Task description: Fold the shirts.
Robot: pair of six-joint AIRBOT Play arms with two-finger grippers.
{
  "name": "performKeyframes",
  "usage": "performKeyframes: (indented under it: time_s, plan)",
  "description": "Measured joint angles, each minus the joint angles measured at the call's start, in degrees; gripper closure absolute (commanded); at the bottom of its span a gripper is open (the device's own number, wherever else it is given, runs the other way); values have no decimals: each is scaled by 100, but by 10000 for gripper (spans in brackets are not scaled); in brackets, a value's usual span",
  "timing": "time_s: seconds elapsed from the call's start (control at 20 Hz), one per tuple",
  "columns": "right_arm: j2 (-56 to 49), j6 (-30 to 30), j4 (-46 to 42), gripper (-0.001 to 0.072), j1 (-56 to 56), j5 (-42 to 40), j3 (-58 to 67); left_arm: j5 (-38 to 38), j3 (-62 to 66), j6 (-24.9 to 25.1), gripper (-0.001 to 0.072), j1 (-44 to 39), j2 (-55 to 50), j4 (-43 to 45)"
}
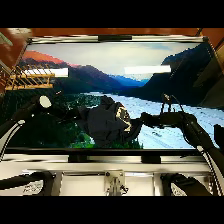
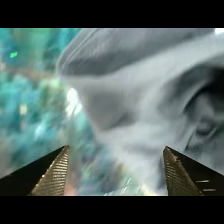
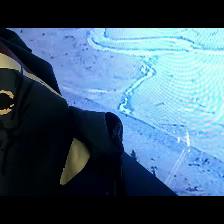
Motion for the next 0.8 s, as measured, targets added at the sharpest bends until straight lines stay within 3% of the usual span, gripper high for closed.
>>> performKeyframes:
  time_s: [0.1,0.15,0.25,0.3,0.35,0.55,0.8]
  plan:
    - [0,0,2,643,2,11,0,227,-31,61,289,33,-160,-219]
    - [0,0,13,643,0,15,0,343,-37,90,358,39,-234,-308]
    - [0,0,28,643,2,17,0,520,-52,120,397,37,-334,-466]
    - [0,0,44,643,2,17,0,603,-55,127,502,37,-369,-525]
    - [0,0,70,643,0,15,0,706,-55,140,674,33,-407,-553]
    - [96,-17,162,644,0,-4,74,570,168,437,672,26,-317,-551]
    - [852,-98,-188,644,2,-55,1025,313,1270,868,672,94,918,-225]
